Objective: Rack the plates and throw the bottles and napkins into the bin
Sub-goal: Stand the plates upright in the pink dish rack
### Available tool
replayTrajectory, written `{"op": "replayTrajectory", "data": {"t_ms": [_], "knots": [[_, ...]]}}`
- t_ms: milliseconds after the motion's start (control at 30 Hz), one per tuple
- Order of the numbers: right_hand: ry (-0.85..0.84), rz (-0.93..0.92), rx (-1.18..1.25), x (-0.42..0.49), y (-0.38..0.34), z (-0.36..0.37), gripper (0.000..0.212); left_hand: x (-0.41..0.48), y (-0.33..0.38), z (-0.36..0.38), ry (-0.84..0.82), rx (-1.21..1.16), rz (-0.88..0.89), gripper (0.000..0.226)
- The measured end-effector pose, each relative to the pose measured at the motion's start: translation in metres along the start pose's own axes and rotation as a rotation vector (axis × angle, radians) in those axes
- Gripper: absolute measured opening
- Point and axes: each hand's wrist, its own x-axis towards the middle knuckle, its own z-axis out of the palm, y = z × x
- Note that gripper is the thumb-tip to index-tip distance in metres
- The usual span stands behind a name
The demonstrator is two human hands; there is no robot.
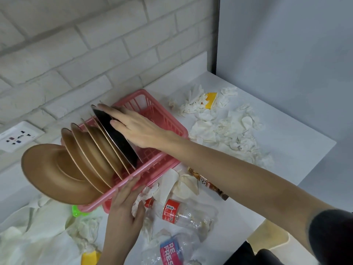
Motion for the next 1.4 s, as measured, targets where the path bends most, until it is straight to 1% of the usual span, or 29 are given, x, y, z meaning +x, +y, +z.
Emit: {"op": "replayTrajectory", "data": {"t_ms": [67,133,233,367,533,733,933,1100,1233,1400], "knots": [[-0.039,0.020,-0.002,-0.003,0.002,0.002,0.050,-0.001,0.002,0.000,0.011,-0.015,-0.009,0.047],[-0.043,0.022,-0.007,-0.003,-0.002,0.000,0.051,-0.001,0.004,-0.001,0.025,-0.036,-0.014,0.045],[-0.064,0.026,0.050,-0.004,0.001,-0.003,0.051,0.001,0.007,-0.002,0.058,-0.080,-0.035,0.041],[-0.061,0.020,0.112,-0.006,0.003,-0.008,0.053,0.003,0.011,-0.005,0.074,-0.106,-0.050,0.041],[-0.091,0.017,0.113,-0.009,0.003,-0.004,0.055,0.002,0.009,-0.005,0.086,-0.127,-0.069,0.038],[-0.096,0.060,0.113,-0.013,0.001,-0.005,0.061,0.001,0.016,-0.007,0.150,-0.155,-0.067,0.037],[-0.123,0.061,0.129,-0.030,-0.004,-0.007,0.063,0.000,0.024,-0.006,0.192,-0.133,-0.066,0.042],[-0.121,0.101,0.121,-0.054,-0.010,-0.011,0.064,-0.007,0.039,-0.010,0.236,-0.166,-0.105,0.043],[-0.087,0.102,0.085,-0.087,-0.022,-0.017,0.064,-0.017,0.051,-0.016,0.285,-0.185,-0.140,0.038],[-0.100,0.140,0.067,-0.146,-0.048,-0.018,0.057,-0.046,0.074,-0.020,0.333,-0.209,-0.179,0.034]]}}
